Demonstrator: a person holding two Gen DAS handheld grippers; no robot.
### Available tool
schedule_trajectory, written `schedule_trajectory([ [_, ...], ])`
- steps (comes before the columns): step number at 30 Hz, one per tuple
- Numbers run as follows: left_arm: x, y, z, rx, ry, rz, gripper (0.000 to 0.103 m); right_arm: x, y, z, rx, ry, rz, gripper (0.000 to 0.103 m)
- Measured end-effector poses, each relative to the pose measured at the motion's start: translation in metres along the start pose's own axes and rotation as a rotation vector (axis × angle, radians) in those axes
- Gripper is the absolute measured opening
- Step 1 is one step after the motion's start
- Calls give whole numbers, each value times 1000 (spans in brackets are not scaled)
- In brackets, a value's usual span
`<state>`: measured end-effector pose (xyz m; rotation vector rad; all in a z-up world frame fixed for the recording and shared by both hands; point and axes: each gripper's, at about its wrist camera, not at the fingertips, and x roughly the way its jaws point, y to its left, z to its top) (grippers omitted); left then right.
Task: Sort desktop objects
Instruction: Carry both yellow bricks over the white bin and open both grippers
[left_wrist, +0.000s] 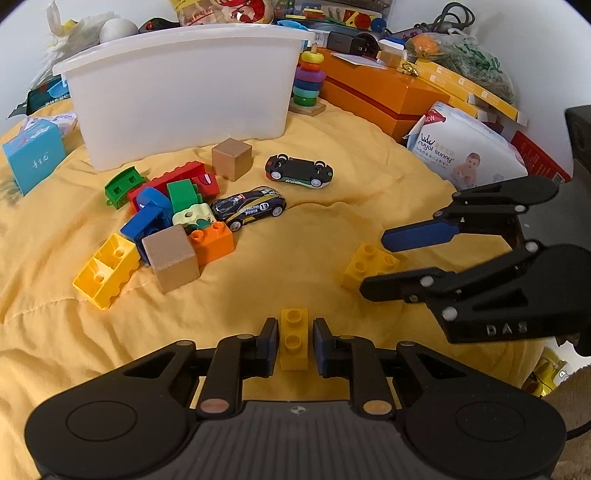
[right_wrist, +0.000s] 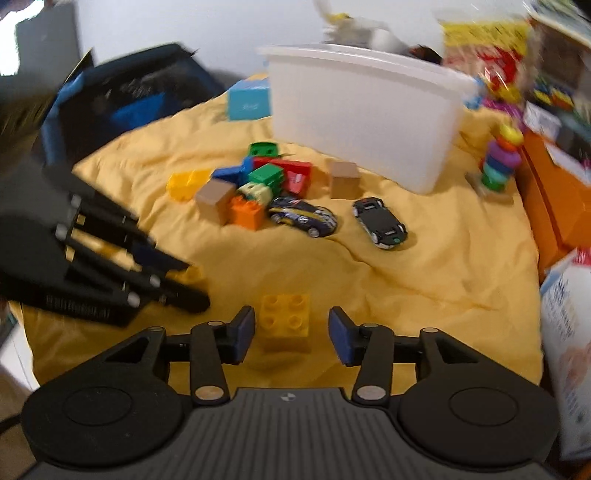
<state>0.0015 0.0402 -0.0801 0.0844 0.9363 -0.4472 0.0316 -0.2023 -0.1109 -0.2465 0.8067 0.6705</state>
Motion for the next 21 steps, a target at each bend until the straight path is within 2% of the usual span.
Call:
schedule_trajectory([
  [3,1,-2,0,18,8,-2,18,7,2,-2,-16,18,-5,47],
  [6,-1,-2,0,20,6,-13,17,11,5,-8,-52,31,-9,36],
  [10,-15,-1,6,23,-25,-23,17,3,0,1,-60,29,-25,36],
  [16,-54,9,42,4,-154,-20,17,-23,-20,31,-12,-88,-55,36],
  [19,-71,26,74,-9,-214,-47,17,-36,-29,57,-52,-173,-93,36],
  [21,-77,34,94,23,-243,-24,17,-44,-36,78,-98,-249,-143,36],
])
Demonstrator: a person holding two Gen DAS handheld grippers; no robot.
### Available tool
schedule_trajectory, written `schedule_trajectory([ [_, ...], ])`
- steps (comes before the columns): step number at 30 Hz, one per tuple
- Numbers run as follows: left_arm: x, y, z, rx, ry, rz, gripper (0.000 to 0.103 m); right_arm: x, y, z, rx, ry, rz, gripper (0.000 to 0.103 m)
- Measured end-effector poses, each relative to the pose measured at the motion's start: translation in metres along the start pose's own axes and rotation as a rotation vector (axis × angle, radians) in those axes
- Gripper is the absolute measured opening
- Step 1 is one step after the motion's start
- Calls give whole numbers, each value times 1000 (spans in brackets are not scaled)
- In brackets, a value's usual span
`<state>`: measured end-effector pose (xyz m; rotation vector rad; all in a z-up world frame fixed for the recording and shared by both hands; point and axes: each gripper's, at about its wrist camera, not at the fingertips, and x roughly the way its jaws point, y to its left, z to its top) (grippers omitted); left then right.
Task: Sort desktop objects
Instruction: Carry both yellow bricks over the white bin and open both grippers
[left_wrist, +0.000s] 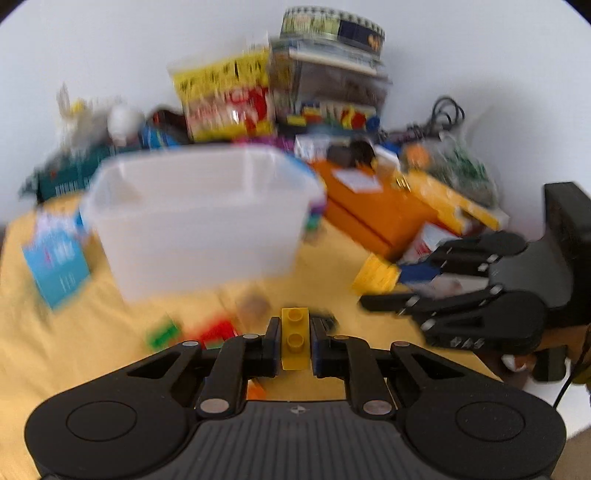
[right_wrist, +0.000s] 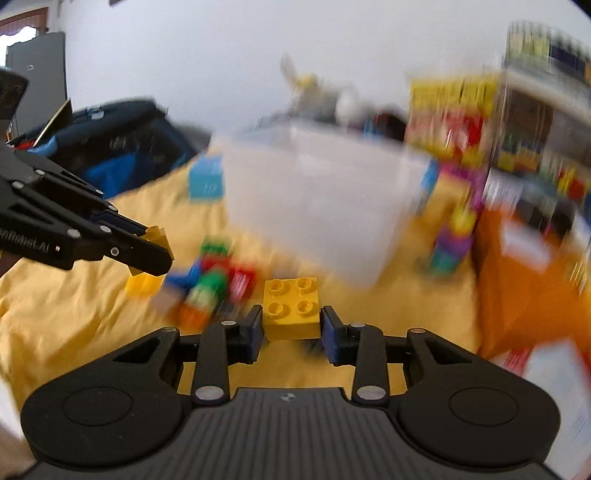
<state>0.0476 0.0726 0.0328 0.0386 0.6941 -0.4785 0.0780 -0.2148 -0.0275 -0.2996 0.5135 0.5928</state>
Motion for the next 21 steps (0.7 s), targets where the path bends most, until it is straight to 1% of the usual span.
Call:
schedule_trajectory([
  [4,-3,19,54,62,-73,40,17,9,-22,41,-42,-102,-70,36],
  [7,1,32,97,101,-133,64,17,19,-32,71,-36,-166,-86,36],
  [9,8,42,123,117,-155,84,17,29,-40,90,-9,-184,-83,36],
  [12,25,57,154,105,-168,100,17,48,-51,117,42,-194,-87,36],
  [14,41,65,166,108,-163,125,17,62,-57,127,65,-186,-97,37],
  [16,62,74,171,101,-140,151,17,79,-66,134,100,-170,-94,37],
  [18,83,83,173,77,-112,162,17,94,-73,137,132,-133,-102,37],
  [21,115,91,169,61,-62,189,18,120,-78,134,144,-65,-121,37],
])
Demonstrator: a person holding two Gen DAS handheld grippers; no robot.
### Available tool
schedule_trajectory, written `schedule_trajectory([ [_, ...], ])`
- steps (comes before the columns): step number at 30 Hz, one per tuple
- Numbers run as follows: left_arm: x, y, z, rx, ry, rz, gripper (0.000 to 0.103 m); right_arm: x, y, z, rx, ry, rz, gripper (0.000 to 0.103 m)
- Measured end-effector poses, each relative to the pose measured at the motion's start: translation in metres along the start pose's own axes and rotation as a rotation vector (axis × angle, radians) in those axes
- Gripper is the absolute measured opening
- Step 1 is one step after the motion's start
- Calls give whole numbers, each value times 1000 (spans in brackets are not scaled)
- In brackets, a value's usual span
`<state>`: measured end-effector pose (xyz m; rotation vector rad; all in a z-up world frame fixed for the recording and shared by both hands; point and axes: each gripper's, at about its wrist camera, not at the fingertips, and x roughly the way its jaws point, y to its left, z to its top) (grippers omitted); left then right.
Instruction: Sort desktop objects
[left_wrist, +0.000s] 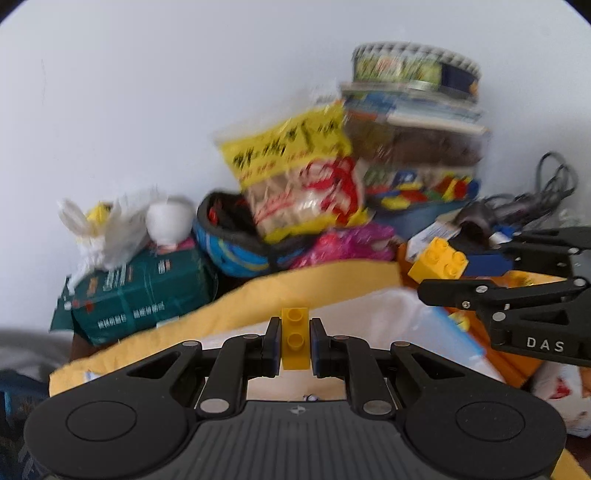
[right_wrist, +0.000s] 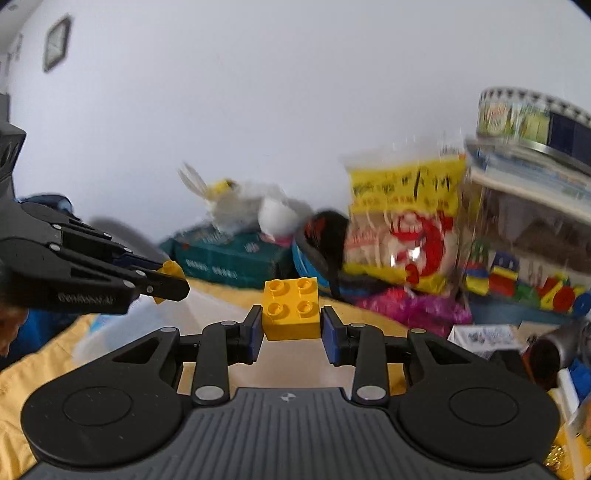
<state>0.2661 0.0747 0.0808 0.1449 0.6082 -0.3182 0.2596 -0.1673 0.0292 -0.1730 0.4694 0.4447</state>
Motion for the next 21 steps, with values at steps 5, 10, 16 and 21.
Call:
schedule_trajectory([
  [5,32,6,-18,-40,83,17,32,24,2,-18,20,118,-5,42],
  [10,5,5,-38,-35,62,12,55,0,12,-26,-32,61,-32,56],
  [16,-53,-13,-64,13,-11,-28,72,-42,19,-38,-8,-26,20,71],
  [21,-83,-37,-115,-15,29,-28,75,-63,29,-72,-2,18,71,73],
])
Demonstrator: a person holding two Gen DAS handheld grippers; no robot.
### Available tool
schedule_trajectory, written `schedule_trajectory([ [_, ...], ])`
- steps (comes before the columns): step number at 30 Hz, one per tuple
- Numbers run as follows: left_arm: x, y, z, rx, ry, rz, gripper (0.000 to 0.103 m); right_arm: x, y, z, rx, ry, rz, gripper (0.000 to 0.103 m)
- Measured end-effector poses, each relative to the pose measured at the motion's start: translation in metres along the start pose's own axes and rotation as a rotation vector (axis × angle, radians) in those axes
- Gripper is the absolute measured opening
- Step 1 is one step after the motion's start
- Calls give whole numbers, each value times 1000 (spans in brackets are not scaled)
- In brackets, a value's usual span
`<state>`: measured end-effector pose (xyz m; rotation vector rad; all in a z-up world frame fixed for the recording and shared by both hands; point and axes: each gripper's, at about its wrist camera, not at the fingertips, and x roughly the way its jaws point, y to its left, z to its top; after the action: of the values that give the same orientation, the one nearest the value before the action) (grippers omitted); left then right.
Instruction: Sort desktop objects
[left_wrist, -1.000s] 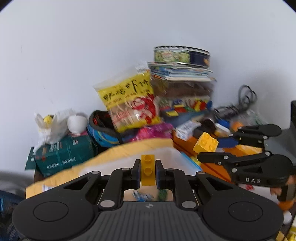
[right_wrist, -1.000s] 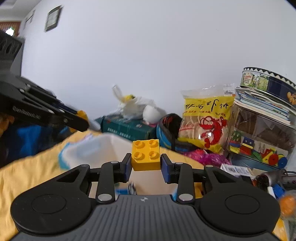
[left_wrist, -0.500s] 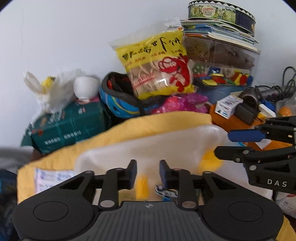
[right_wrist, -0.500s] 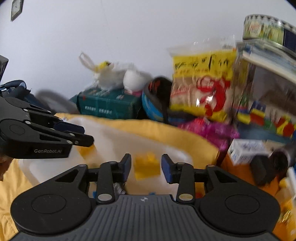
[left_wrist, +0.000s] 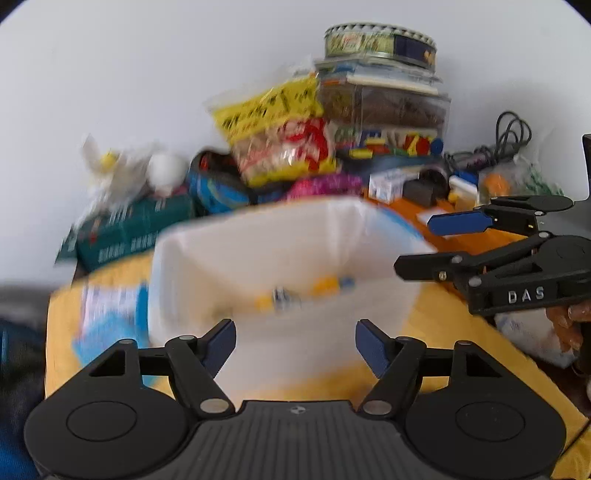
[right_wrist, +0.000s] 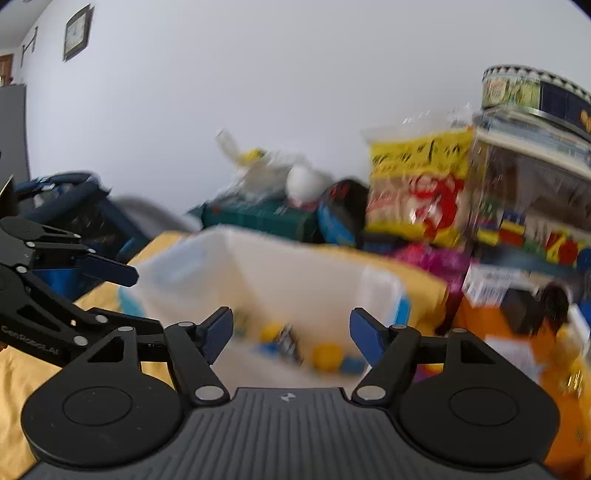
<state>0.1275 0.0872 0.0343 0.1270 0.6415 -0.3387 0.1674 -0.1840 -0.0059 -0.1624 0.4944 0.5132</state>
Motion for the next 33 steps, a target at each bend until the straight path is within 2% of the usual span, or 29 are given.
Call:
schedule_trajectory([
  [3,-7,-8,-35,-86,54,14,75,-5,5,-24,24,64,22,73],
  [7,-5,-20,-75,-146,134,-48,75,-6,17,-60,2,154,51,74],
  [9,-2,-28,-87,-158,165,-57,75,-7,22,-74,-17,193,48,74],
  [12,-2,-35,-102,-189,191,-67,75,-12,24,-94,33,238,76,74],
  [14,-3,-39,-113,-216,204,-62,75,-15,25,-107,69,280,93,70],
  [16,-7,-46,-121,-189,202,-26,75,-17,30,-119,78,321,109,62],
  [18,-11,-50,-127,-152,215,-15,75,-21,35,-127,69,342,131,58],
  [22,-18,-44,-138,-203,229,-60,74,-26,45,-125,30,310,146,58],
  [25,-19,-43,-144,-227,247,-49,74,-20,57,-116,-82,233,129,58],
  [28,-23,-43,-148,-232,254,-49,73,3,61,-112,-183,238,102,57],
  [32,-28,-49,-146,-220,242,-66,73,20,58,-109,-209,235,193,59],
  [33,-29,-50,-146,-215,240,-67,73,21,58,-109,-210,244,212,54],
])
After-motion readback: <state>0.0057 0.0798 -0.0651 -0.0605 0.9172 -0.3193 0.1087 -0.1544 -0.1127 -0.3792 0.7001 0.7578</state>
